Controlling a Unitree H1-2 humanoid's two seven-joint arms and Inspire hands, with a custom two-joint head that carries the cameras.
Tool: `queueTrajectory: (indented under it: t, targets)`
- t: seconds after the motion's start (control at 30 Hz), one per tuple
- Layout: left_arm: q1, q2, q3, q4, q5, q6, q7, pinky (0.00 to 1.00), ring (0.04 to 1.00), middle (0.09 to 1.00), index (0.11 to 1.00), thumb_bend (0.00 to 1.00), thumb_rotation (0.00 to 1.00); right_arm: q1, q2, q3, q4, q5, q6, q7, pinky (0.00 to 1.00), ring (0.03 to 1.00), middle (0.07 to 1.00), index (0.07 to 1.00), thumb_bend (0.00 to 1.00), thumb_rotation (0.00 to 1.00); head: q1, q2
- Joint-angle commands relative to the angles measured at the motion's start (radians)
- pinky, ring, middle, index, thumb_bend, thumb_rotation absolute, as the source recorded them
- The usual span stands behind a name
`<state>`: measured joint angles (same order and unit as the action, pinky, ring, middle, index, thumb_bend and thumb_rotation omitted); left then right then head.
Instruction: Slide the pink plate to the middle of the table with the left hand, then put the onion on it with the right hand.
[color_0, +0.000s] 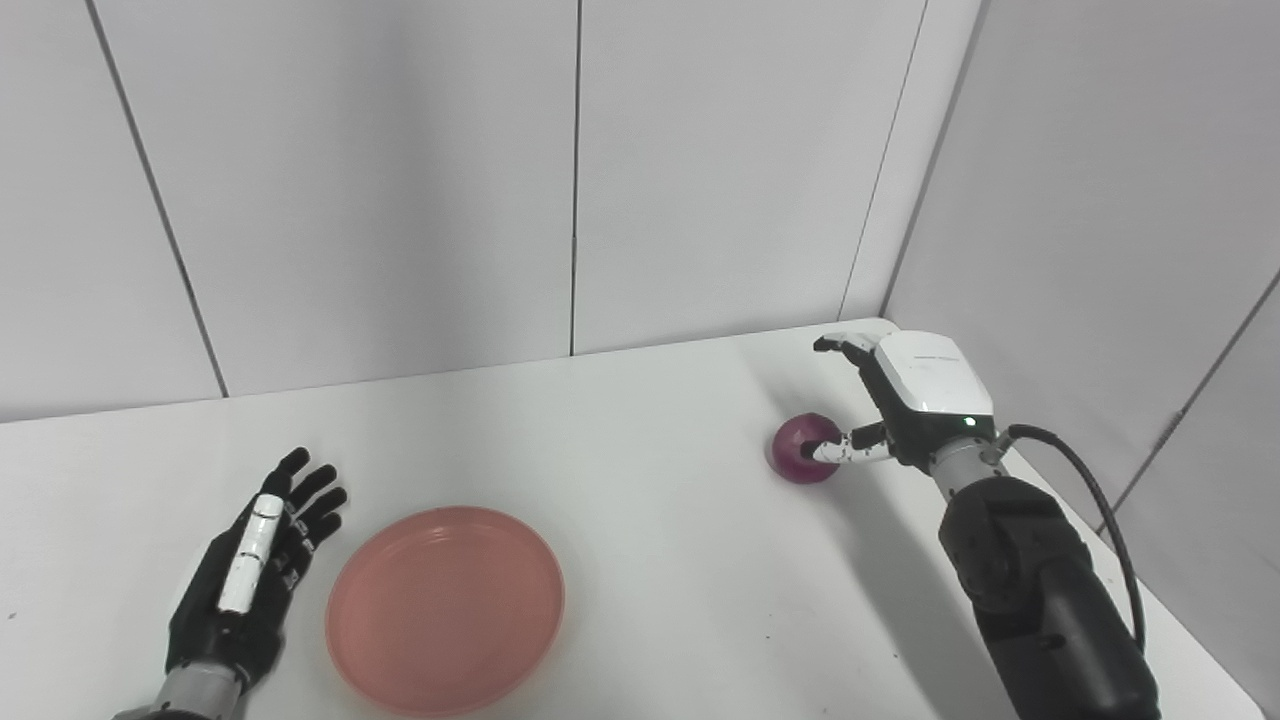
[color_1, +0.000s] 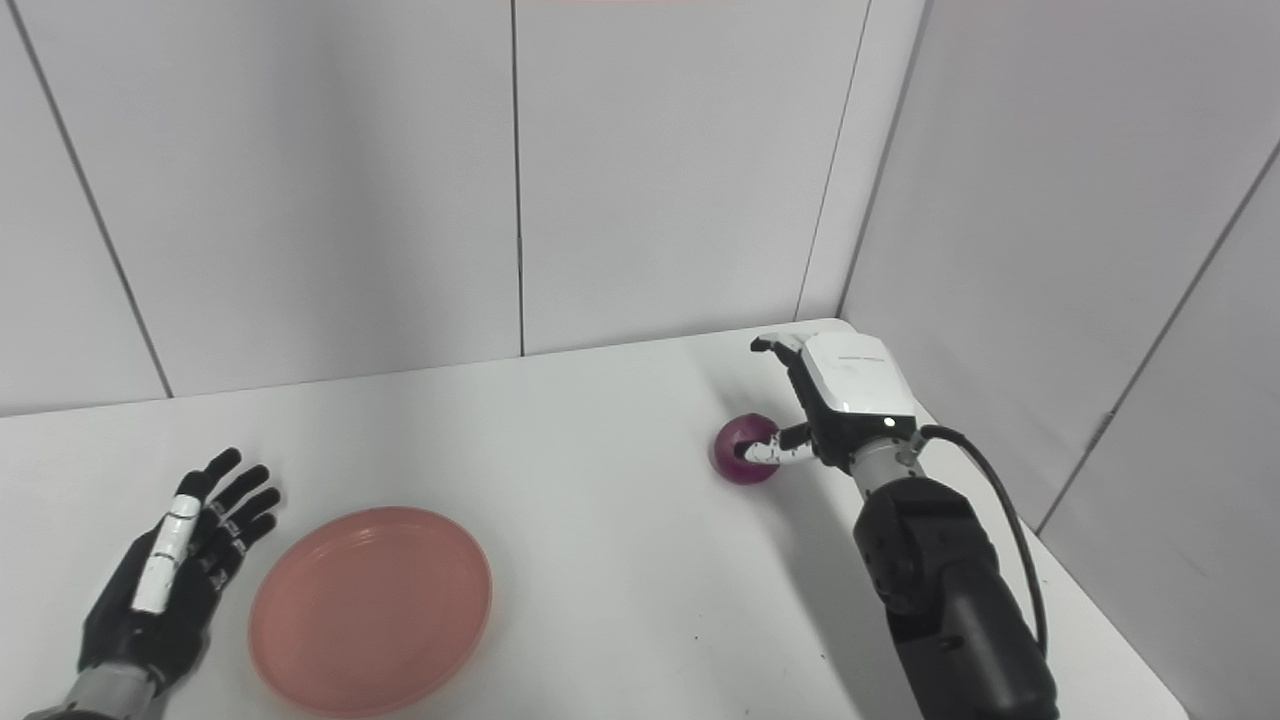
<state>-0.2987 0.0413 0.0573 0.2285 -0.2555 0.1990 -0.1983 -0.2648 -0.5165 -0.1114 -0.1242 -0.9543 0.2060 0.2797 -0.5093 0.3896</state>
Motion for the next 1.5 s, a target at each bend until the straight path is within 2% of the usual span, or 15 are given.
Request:
queueTrajectory:
  t: [0.0,0.17,0.53,0.97,1.47]
  targets:
    - [0.048,0.007,-0.010,0.053,0.021,0.055,0.016,0.93,0.870,0.878,0.898,0.64,0.75,-0.041,-0.032,-0.001,-0.010,0.019,0.019,-0.020,0.55,0.705,0.766,0.790,1.00,0.34,0.000,0.002]
    - [0.048,0.006,-0.010,0.055,0.018,0.055,0.016,0.92,0.874,0.881,0.902,0.64,0.75,-0.049,-0.031,0.022,-0.010,0.058,0.056,0.035,0.57,0.753,0.810,0.809,1.00,0.37,0.003,0.000]
    - [0.049,0.006,-0.015,0.066,0.031,0.042,0.021,0.90,0.872,0.880,0.907,0.63,0.75,-0.071,-0.034,0.053,0.024,0.157,0.066,0.048,0.58,0.762,0.811,0.802,1.00,0.35,0.010,-0.001]
    - [0.046,0.009,-0.018,0.090,0.029,0.016,0.015,0.90,0.877,0.883,0.906,0.64,0.74,-0.076,-0.072,0.110,0.044,0.138,0.090,0.051,0.59,0.783,0.827,0.810,1.00,0.35,0.018,-0.003]
    - [0.046,0.012,-0.023,0.079,0.021,0.029,0.011,0.91,0.884,0.889,0.911,0.64,0.75,-0.080,-0.111,0.147,0.047,0.138,0.124,0.071,0.59,0.788,0.832,0.808,1.00,0.37,0.020,-0.001]
